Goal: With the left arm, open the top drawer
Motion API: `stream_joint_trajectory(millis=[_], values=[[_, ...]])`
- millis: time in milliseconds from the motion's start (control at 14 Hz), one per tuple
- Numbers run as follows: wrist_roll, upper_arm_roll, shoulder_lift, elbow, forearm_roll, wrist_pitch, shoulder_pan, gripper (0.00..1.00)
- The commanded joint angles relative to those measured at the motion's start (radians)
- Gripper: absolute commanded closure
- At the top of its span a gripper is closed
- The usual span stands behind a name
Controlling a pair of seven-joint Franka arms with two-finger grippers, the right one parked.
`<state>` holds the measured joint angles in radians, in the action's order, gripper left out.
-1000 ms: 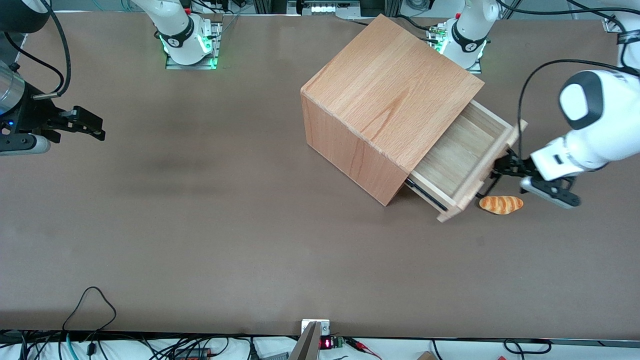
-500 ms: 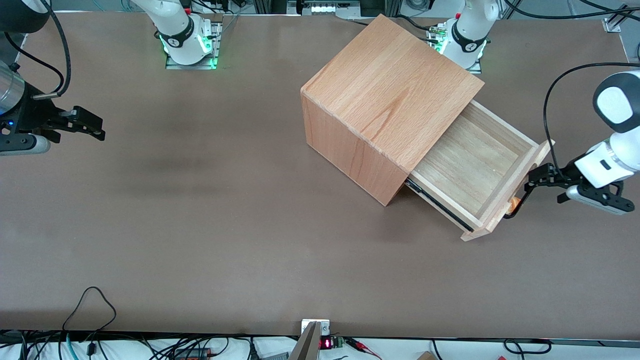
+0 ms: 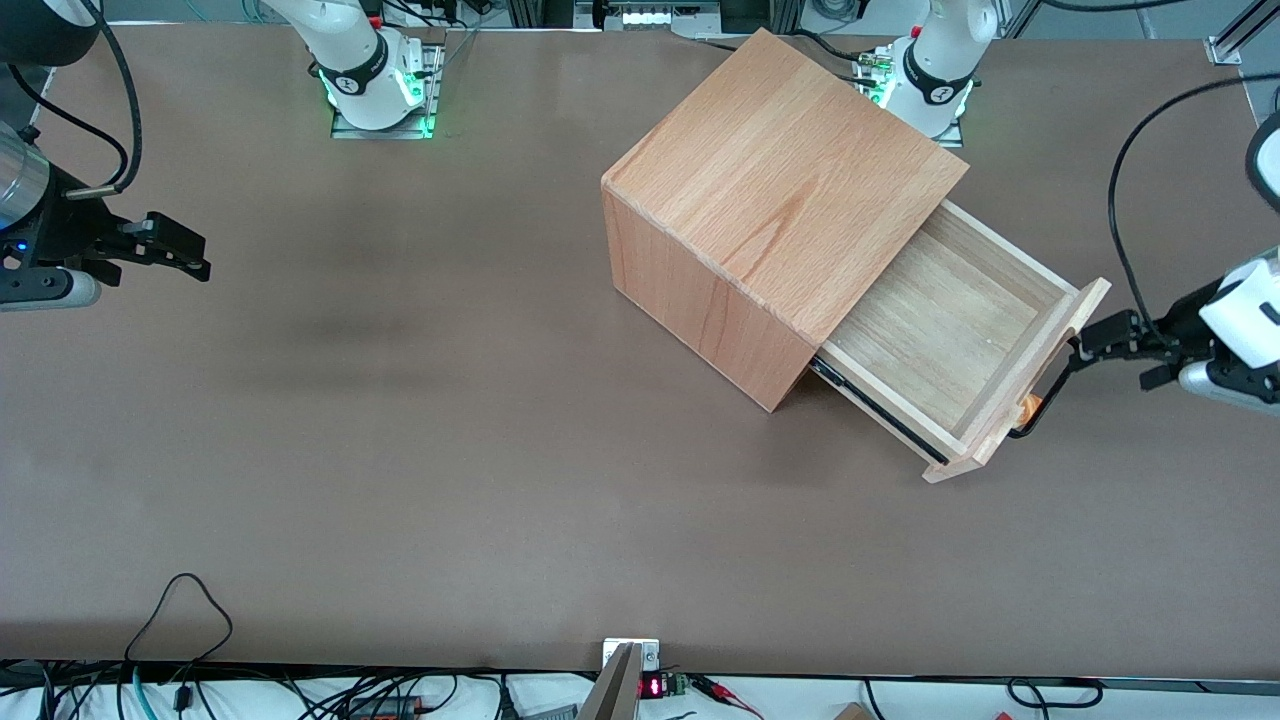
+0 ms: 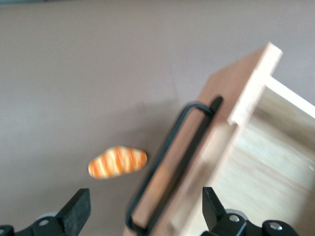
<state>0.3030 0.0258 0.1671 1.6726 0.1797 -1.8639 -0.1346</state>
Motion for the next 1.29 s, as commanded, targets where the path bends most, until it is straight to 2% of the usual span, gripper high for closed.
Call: stream_joint_trajectory(millis=[0, 214, 429, 786, 1214], values=[[-0.146, -0.007, -0.127, 0.009, -0.101, 0.155, 0.045, 0.00], [-0.284, -0.039, -0.227, 0.022, -0.166, 0.291, 0.119, 0.00], [-0.329, -0.043, -0.261, 0.052, -0.210, 0.296, 0.141, 0.00], [-0.318, -0.087, -0.270, 0.139, -0.210, 0.204, 0.145, 0.00], [-0.325, -0.087, -0.275, 0.130, -0.200, 0.203, 0.148, 0.00]])
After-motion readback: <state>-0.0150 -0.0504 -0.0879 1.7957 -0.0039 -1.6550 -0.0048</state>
